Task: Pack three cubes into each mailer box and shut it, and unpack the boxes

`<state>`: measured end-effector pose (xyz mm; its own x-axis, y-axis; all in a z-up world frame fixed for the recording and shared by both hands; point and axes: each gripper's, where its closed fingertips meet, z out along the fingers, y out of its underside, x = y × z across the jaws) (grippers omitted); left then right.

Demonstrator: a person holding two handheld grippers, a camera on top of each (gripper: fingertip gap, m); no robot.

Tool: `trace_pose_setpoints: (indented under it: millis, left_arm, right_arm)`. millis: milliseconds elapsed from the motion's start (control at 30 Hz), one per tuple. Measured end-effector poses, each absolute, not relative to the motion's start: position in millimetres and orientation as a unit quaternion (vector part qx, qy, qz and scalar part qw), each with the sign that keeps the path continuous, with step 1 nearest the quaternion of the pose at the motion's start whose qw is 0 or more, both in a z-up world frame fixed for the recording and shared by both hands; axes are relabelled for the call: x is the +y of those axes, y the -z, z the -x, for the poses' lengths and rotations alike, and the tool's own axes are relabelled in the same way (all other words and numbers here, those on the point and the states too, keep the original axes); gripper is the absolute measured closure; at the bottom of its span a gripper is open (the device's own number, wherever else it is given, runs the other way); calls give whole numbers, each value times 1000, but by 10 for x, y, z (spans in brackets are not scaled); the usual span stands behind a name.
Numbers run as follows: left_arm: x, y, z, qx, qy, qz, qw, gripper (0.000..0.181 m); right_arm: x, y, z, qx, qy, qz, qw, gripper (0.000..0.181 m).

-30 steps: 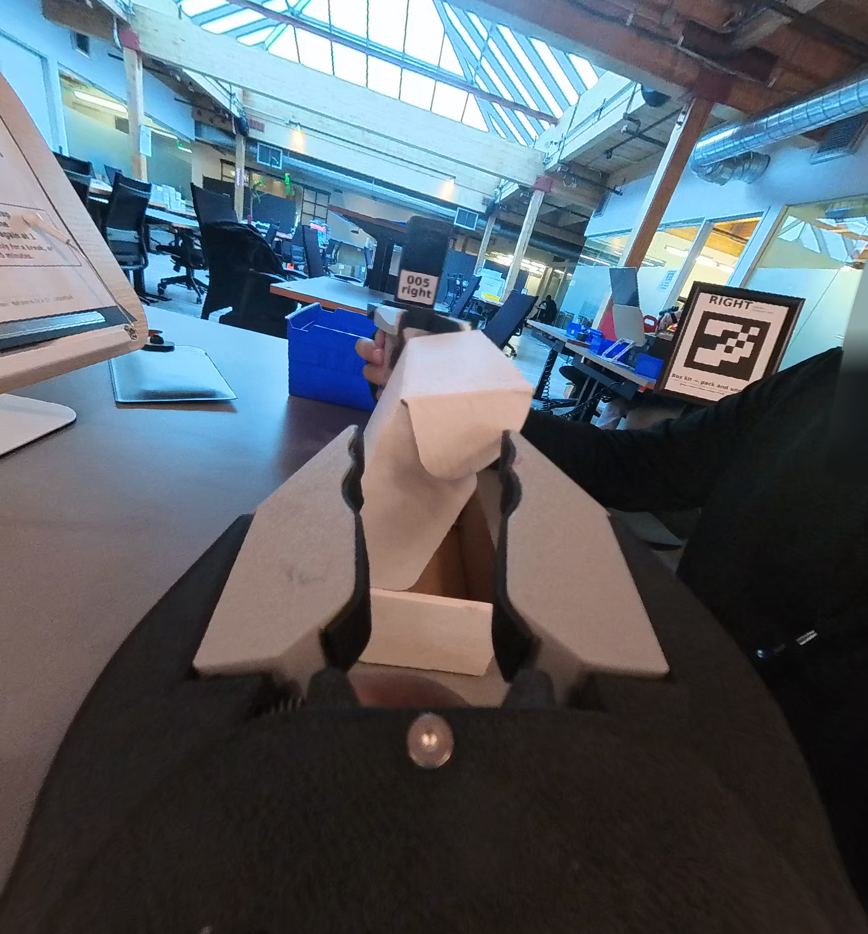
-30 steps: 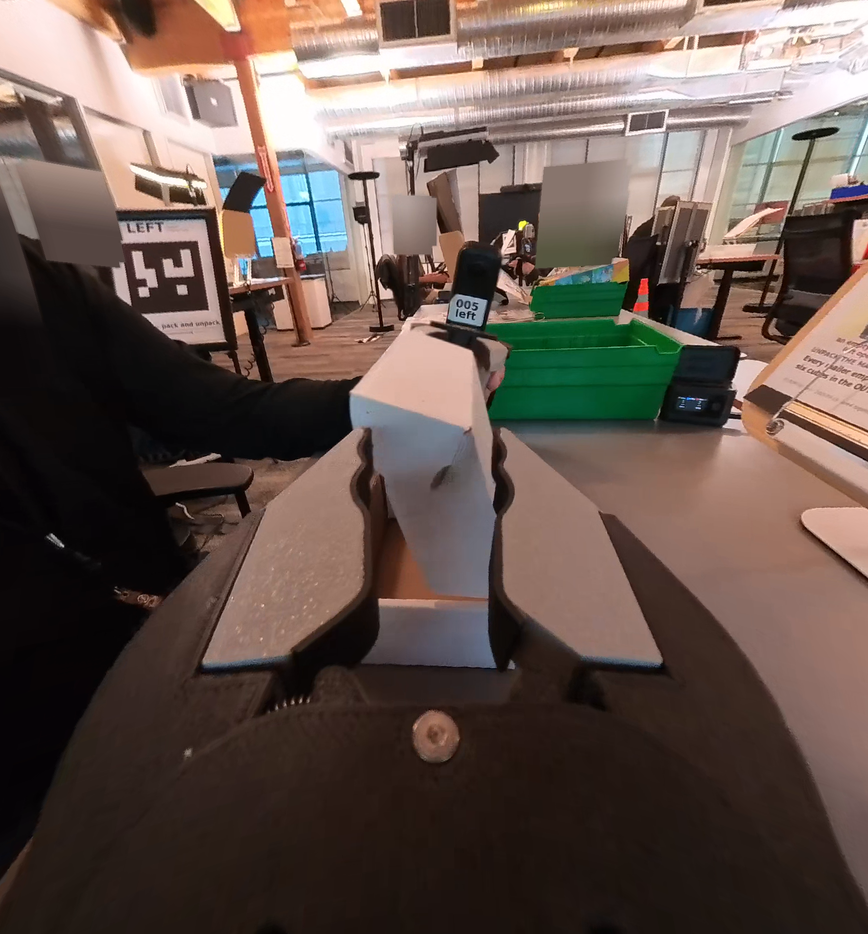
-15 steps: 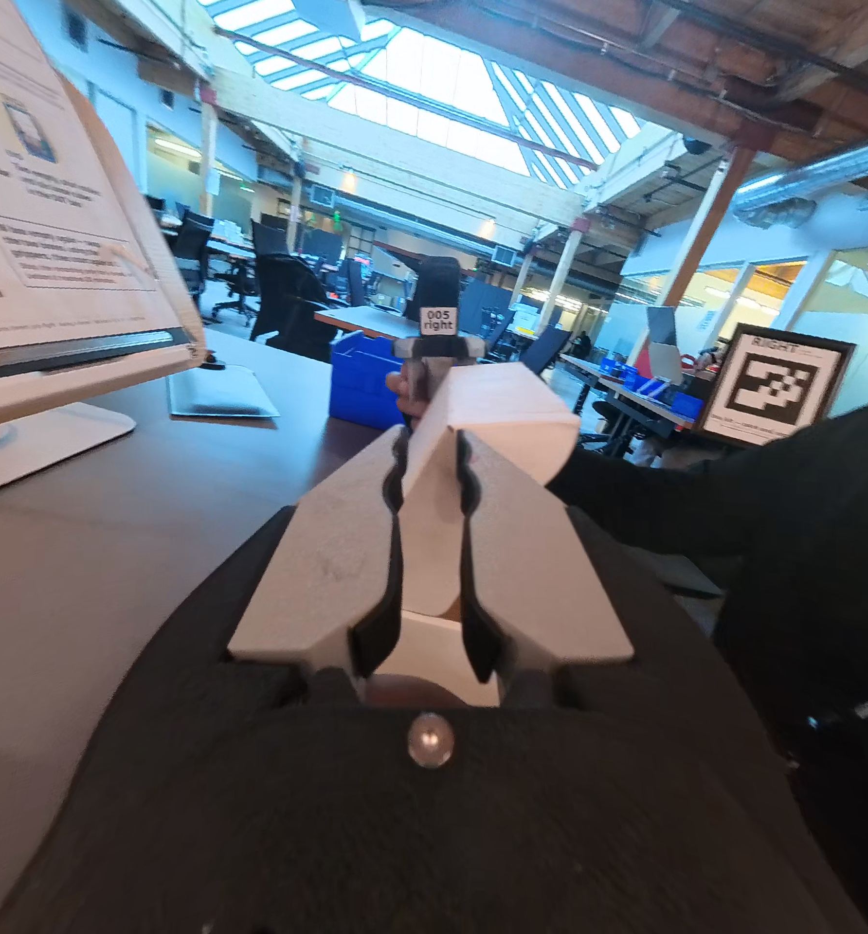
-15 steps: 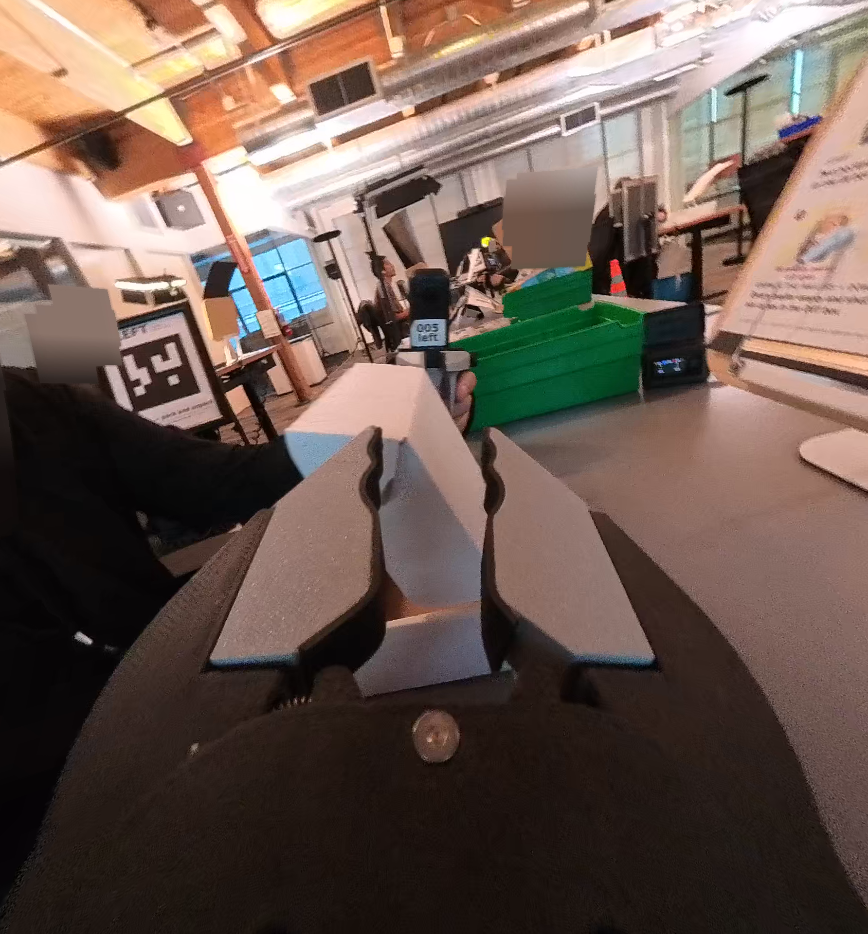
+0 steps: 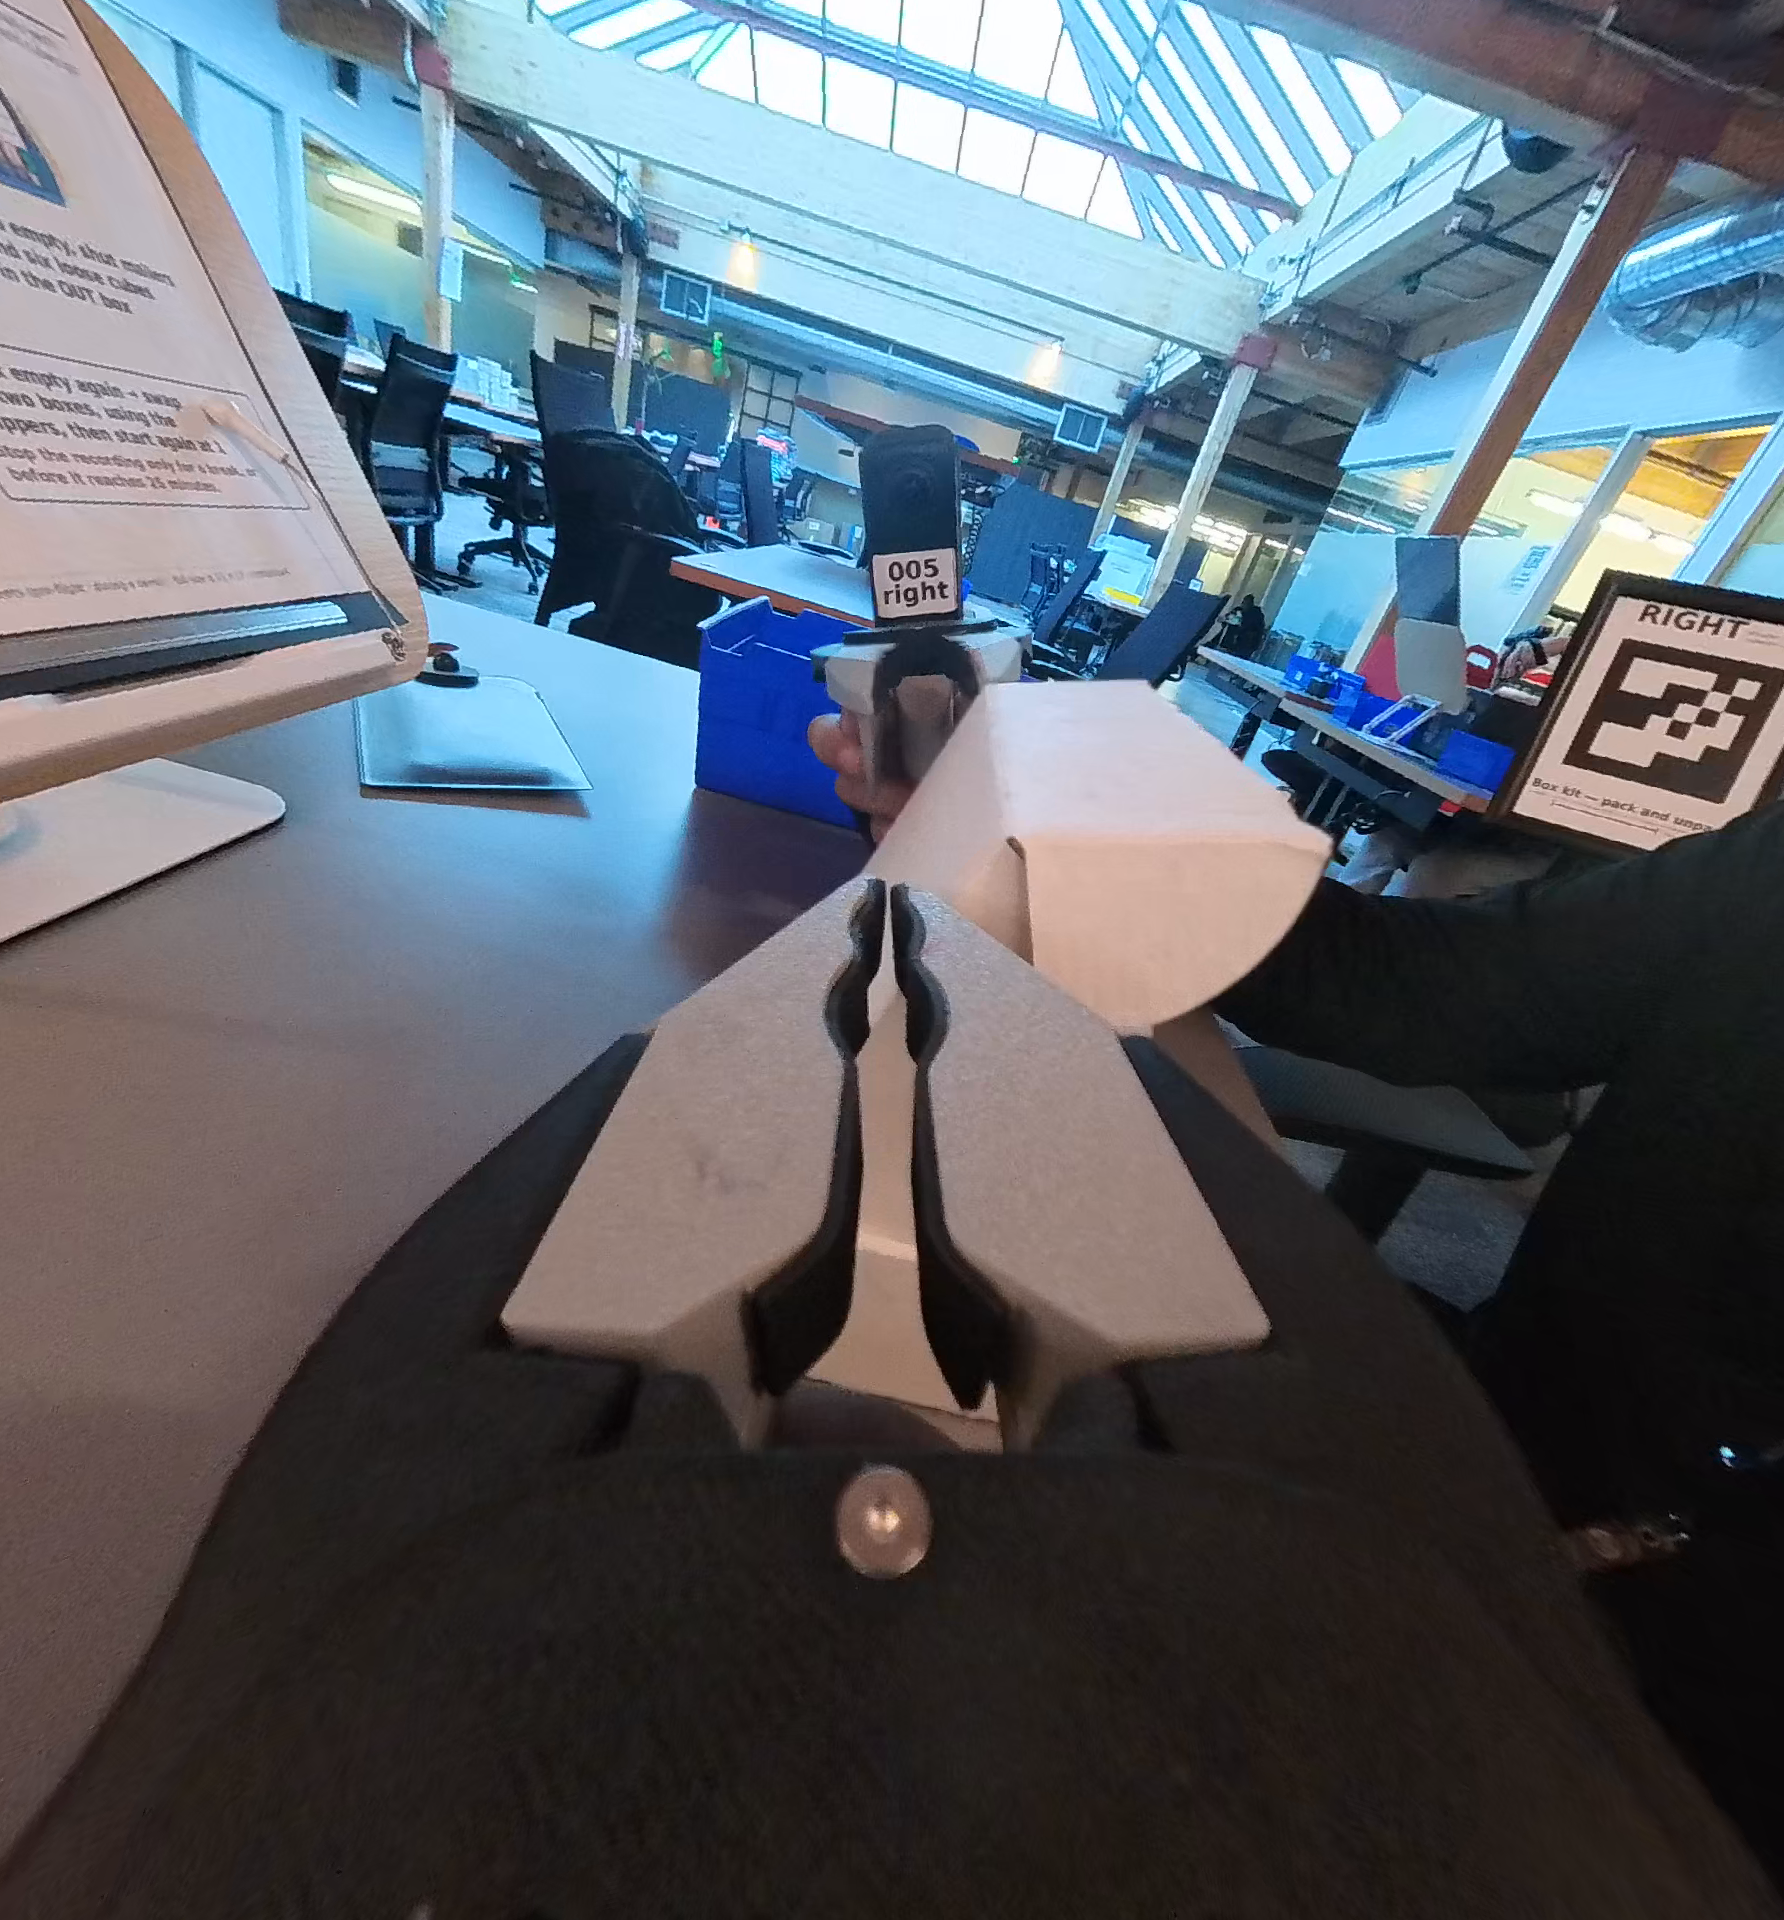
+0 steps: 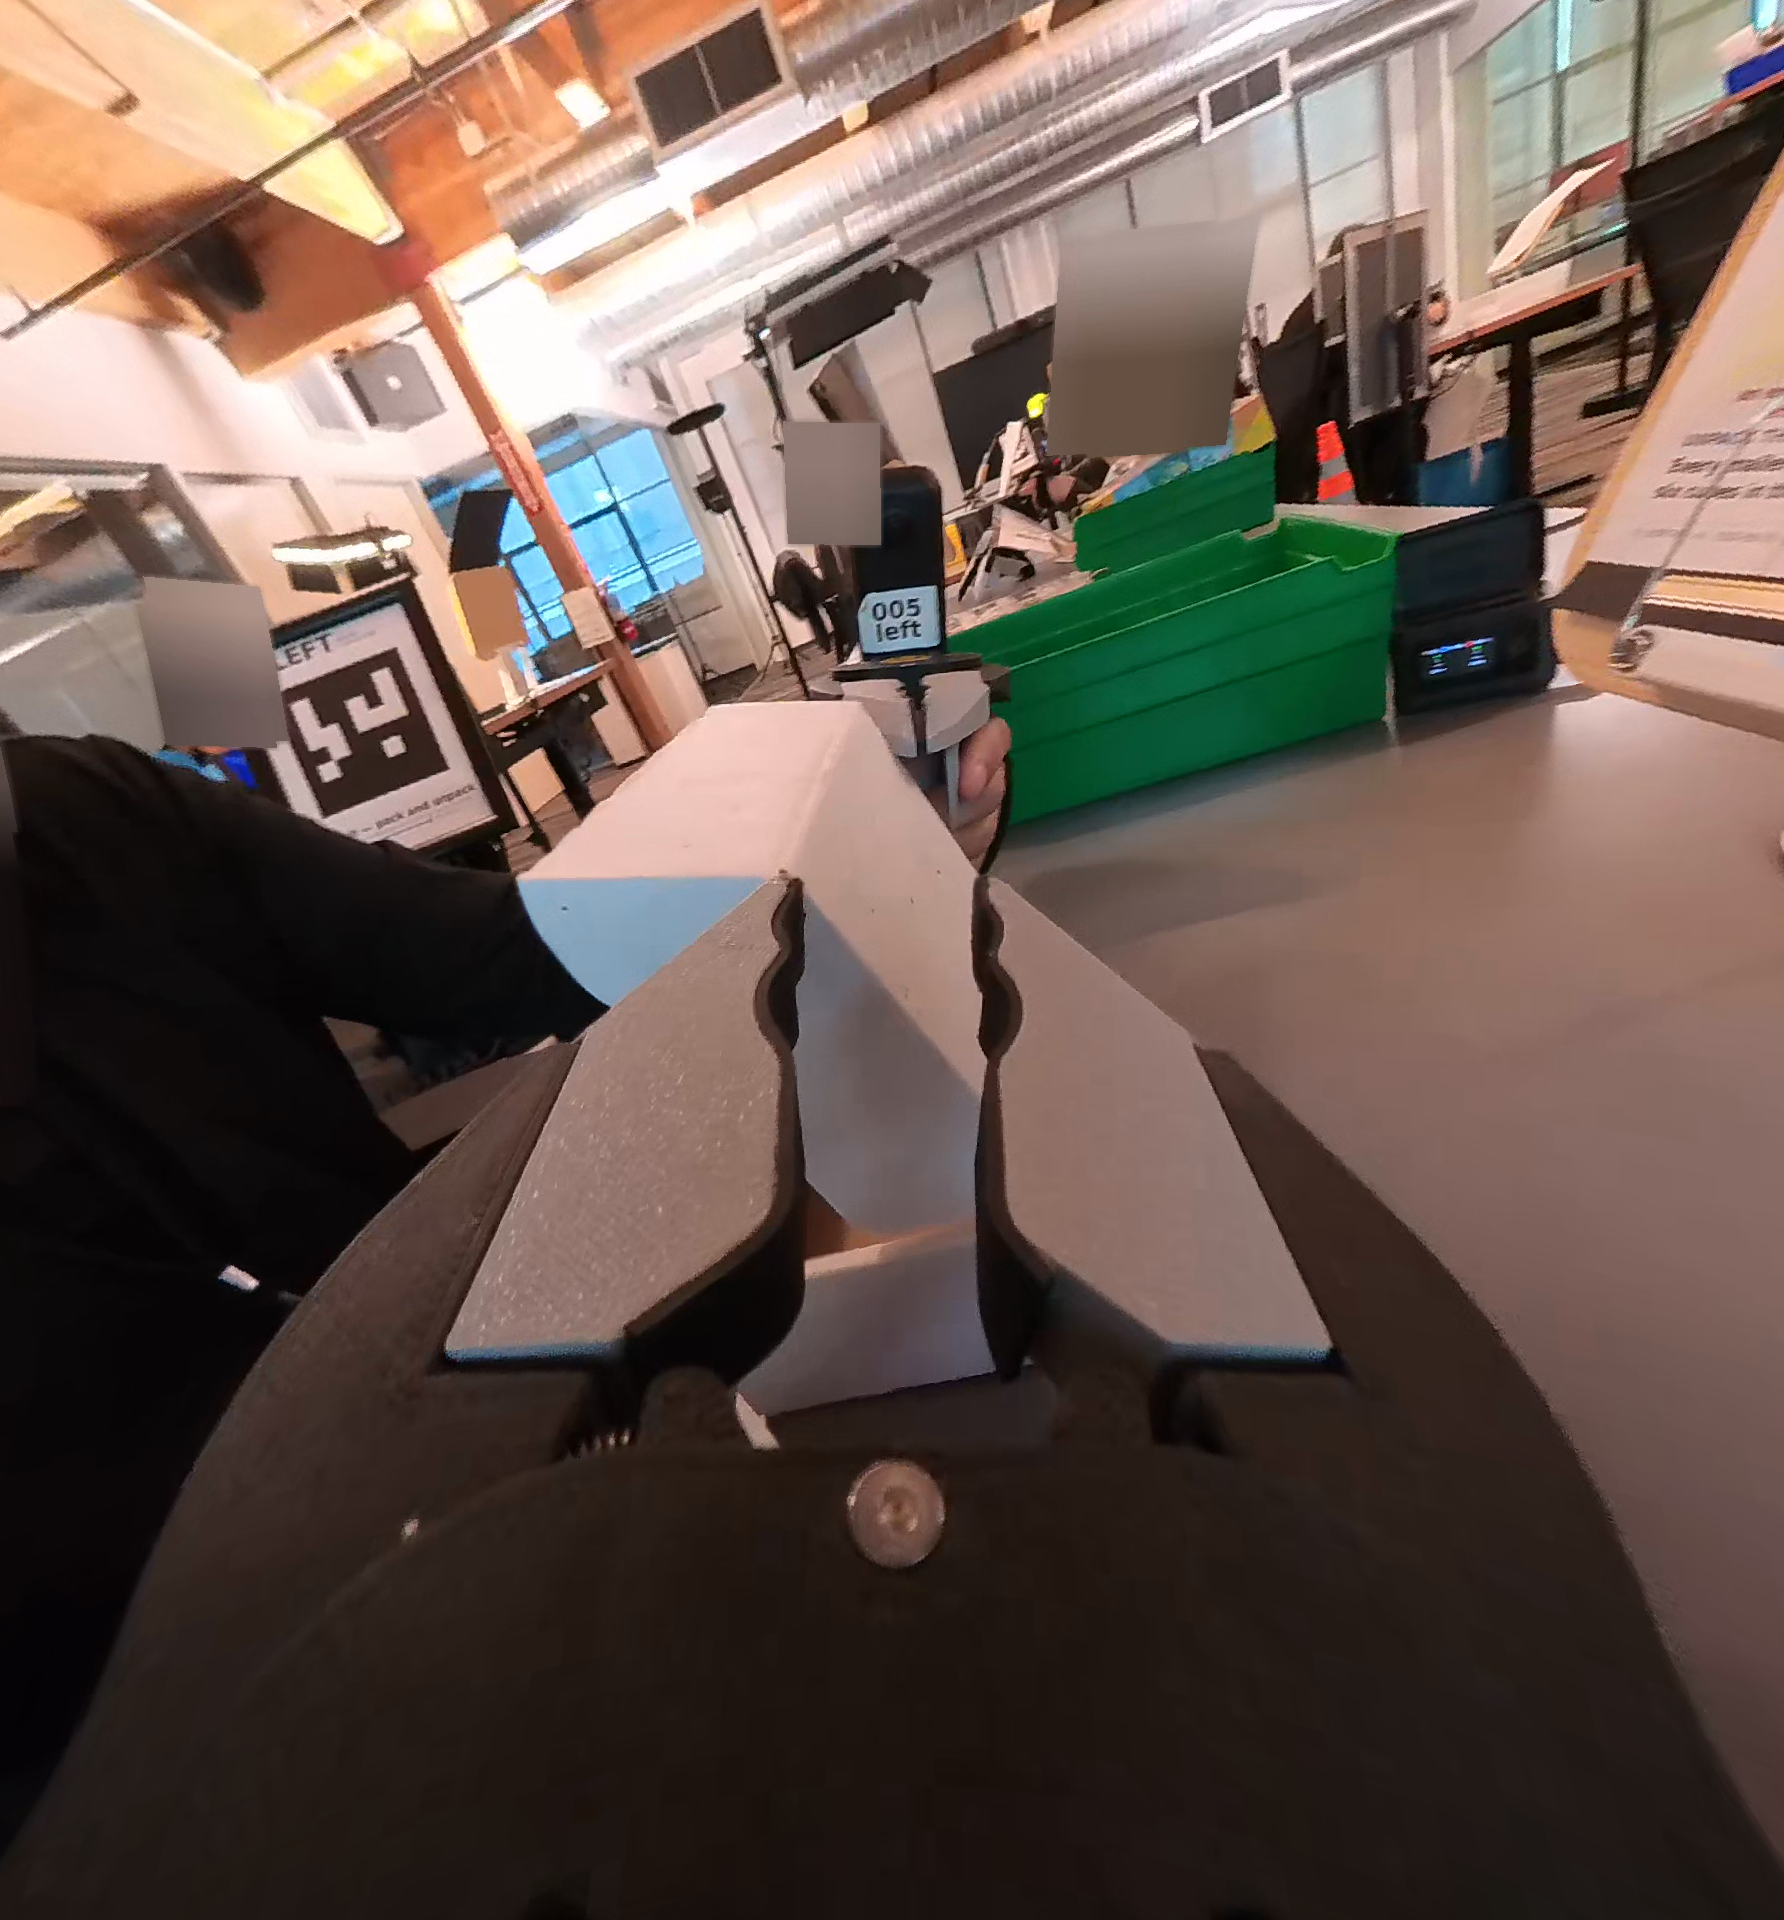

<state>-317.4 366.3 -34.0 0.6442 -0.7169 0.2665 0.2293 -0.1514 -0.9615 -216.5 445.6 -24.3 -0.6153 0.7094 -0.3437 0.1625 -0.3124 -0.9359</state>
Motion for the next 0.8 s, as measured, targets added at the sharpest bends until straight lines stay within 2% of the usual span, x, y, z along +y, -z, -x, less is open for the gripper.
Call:
trace_pose_setpoints:
  millis: [467, 700, 800]
  left_arm:
    - [3589, 439, 3030, 225, 383, 666, 599, 181]
    - [3562, 446, 3001, 238, 373, 671, 595, 160]
    - [3511, 347, 3043, 234, 384, 655, 607, 156]
  right_arm:
    - [4249, 357, 2103, -596, -691, 372, 172, 152]
    - [4261, 337, 2121, -589, -694, 375, 174, 142]
    - [4304, 228, 2082, -571, -715, 364, 173, 137]
